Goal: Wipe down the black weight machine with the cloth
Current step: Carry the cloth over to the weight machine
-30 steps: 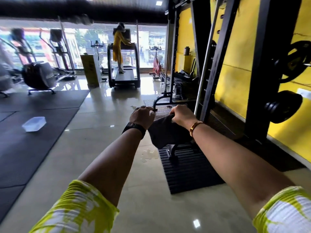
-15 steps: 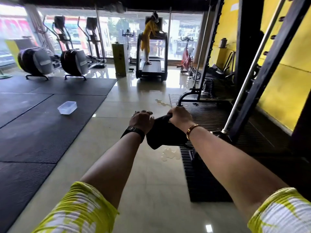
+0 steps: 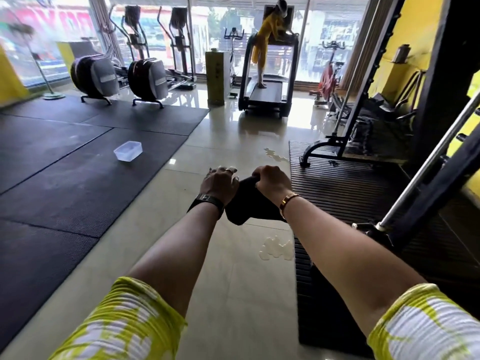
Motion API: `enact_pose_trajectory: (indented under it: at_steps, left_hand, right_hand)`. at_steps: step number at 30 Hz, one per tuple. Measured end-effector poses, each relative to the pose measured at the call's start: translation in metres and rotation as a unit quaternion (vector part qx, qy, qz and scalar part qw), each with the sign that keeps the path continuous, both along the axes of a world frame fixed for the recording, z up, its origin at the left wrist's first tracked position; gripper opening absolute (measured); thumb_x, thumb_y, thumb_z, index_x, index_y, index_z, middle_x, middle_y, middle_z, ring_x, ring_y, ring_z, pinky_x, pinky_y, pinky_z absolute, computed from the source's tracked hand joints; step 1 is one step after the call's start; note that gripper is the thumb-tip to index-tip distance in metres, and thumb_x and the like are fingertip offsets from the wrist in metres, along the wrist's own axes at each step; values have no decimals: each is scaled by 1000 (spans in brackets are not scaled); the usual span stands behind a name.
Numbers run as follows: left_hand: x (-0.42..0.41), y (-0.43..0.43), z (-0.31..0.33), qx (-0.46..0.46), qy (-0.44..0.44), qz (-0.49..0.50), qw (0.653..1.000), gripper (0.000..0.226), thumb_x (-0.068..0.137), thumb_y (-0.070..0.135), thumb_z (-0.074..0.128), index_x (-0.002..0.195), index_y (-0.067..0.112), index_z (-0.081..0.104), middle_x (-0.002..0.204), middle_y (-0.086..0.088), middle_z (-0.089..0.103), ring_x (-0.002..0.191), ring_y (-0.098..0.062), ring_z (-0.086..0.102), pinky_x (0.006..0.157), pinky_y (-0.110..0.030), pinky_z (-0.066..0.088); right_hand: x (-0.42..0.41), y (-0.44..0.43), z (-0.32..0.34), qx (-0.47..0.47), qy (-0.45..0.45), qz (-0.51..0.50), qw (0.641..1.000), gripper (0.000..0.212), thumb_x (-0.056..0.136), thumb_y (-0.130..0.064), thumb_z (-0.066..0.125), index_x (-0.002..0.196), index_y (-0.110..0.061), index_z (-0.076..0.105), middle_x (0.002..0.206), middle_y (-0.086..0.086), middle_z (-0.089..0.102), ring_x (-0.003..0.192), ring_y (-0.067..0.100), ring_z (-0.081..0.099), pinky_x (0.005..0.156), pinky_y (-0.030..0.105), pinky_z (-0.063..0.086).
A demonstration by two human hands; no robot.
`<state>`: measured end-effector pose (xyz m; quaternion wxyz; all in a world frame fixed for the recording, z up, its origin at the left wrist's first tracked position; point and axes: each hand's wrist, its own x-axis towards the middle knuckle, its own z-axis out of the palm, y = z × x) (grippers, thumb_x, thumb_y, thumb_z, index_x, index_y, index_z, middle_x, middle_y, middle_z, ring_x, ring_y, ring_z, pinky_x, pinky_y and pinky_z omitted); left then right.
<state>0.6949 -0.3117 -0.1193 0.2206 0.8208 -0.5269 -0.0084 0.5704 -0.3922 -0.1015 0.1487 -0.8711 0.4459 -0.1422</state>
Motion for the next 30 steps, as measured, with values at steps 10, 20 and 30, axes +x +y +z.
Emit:
enact_pose_trajectory:
  at_steps: [10,20,30]
  left_hand:
    - [49,-74,-21,8,-31,35,999,41,99,29,46,137,17,54,137,-9,54,129,-27,46,114,-33,23]
    - [163,-180,-53,17,-5,32,999,41,98,29,46,137,17,54,139,-8,54,131,-25,46,116,-33,20]
    - [325,-327,-45,17,-4,10,1000,41,99,30,46,137,17,53,138,-8,54,130,-26,46,111,-31,23]
  right_hand:
    - [47,-78,-18,7,-15,3,1000,41,85,-12,53,122,-26,63,119,9,66,110,33,60,93,36,47]
    - [156,-174,-35,-3,-13,15,1000,40,87,-17,55,123,-30,64,123,5,66,115,29,58,99,32,40]
    - [313,-303,-35,20,0,-1,1000,40,89,-15,52,126,-28,63,125,7,65,116,31,57,99,34,40]
